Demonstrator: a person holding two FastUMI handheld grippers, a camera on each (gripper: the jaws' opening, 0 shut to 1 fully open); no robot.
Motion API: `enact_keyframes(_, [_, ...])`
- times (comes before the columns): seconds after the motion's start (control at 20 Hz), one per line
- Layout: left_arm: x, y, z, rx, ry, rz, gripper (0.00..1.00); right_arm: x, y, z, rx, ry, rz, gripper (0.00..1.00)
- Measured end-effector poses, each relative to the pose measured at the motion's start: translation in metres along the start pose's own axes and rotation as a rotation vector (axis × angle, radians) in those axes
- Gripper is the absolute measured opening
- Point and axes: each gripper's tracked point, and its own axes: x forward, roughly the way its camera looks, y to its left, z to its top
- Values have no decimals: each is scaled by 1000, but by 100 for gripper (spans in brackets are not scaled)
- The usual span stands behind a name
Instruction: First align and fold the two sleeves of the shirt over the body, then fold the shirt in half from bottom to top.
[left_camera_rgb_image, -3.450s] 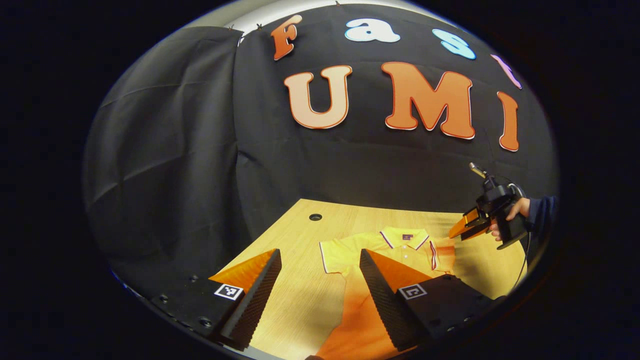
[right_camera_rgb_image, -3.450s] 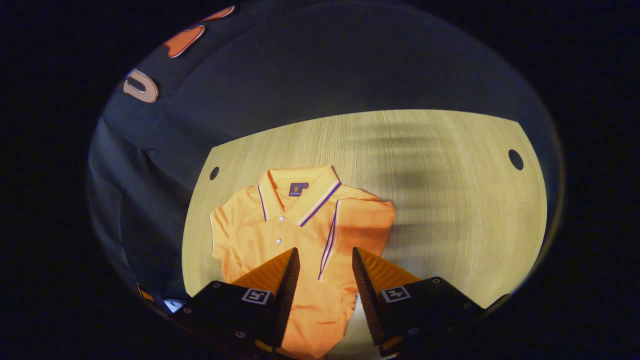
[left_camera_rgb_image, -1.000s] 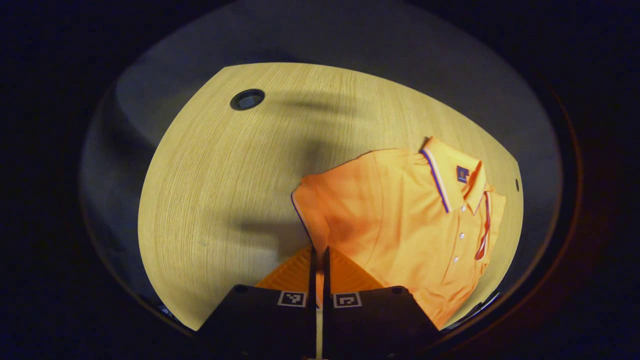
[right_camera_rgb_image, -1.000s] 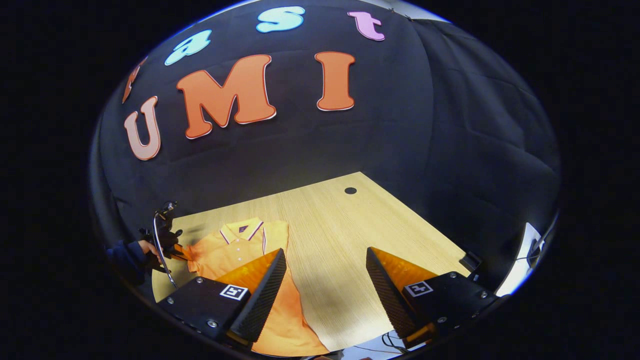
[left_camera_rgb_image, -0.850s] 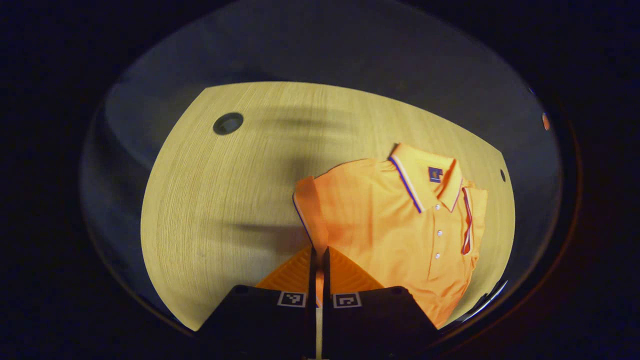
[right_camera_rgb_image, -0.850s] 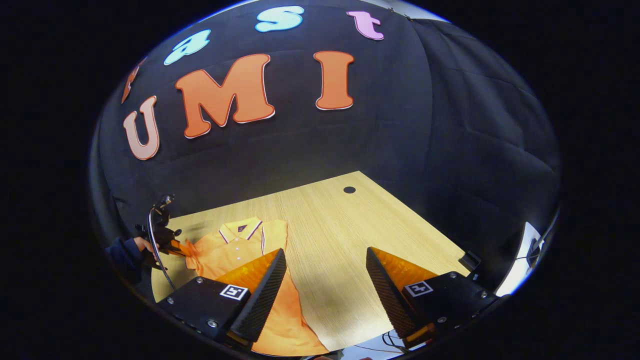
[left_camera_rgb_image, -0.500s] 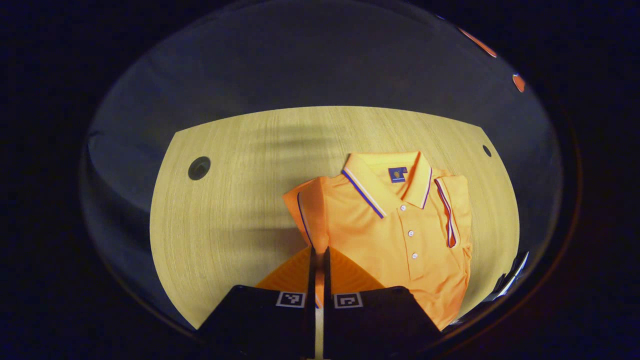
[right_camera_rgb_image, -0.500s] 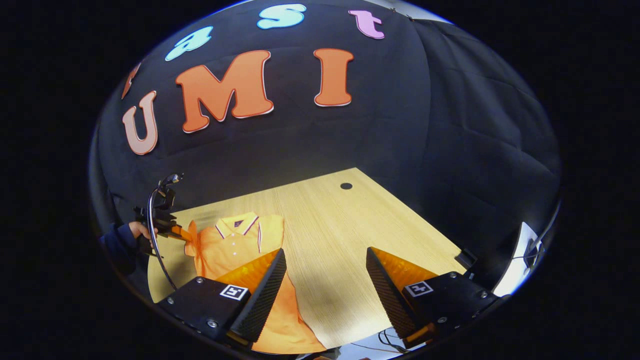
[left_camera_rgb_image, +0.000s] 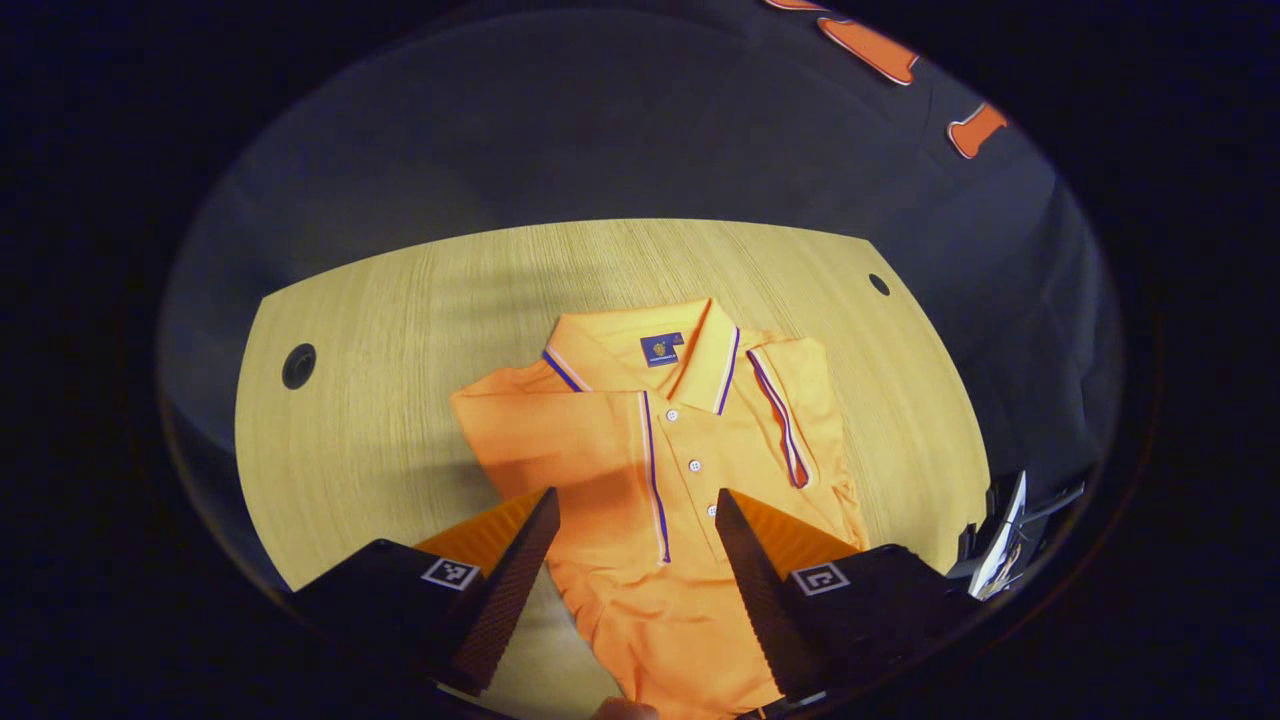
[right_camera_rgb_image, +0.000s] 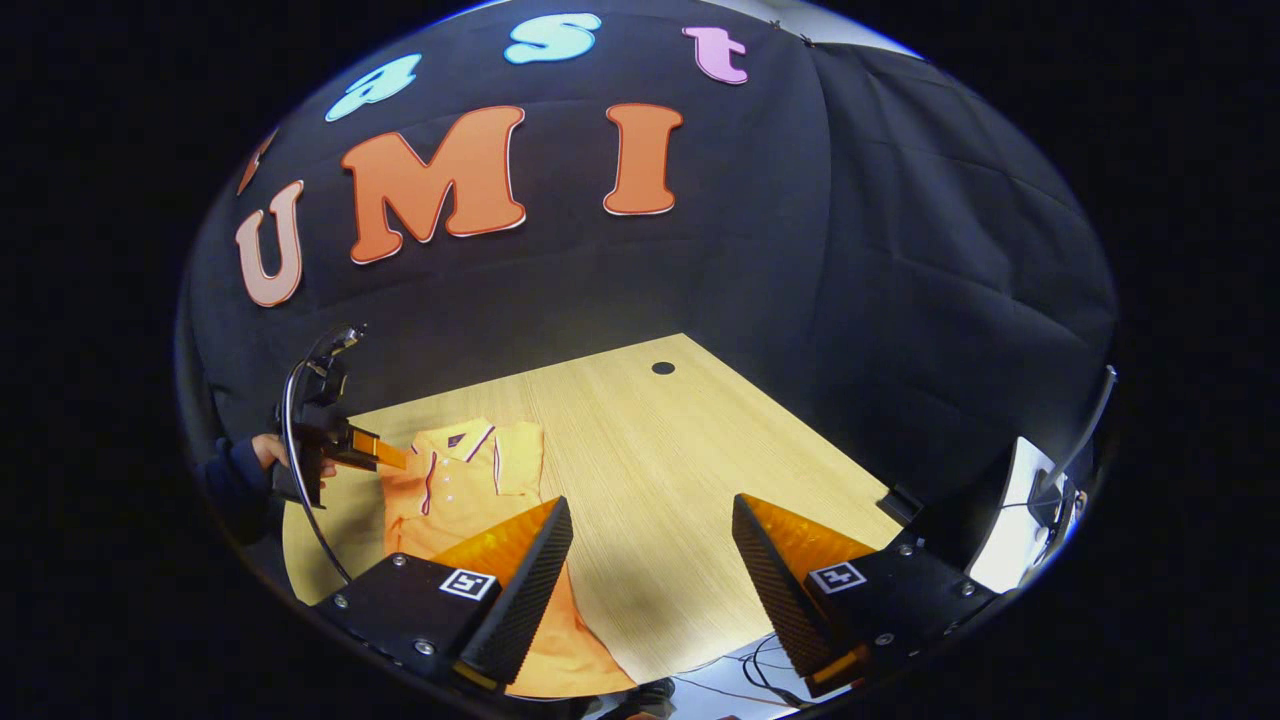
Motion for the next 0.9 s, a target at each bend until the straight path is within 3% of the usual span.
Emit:
enact_keyframes(0.2, [-58,-4,-10,-3,-145,37,98,2,8,2,-32,-61,47,98])
enact_keyframes(0.45, [-157,-27,-17,2,-436,33,98,-3,32,7,-114,-140,161,98])
enact_keyframes(0.65, [-254,-45,-25,5,-718,79,97,-15,50,15,-174,-233,268,98])
enact_keyframes(0.8, [-328,-57,-39,35,-933,170,98,-24,58,8,-199,-266,349,98])
enact_keyframes(0.9, [-341,-65,-60,76,-948,262,98,-29,62,-5,-213,-259,393,98])
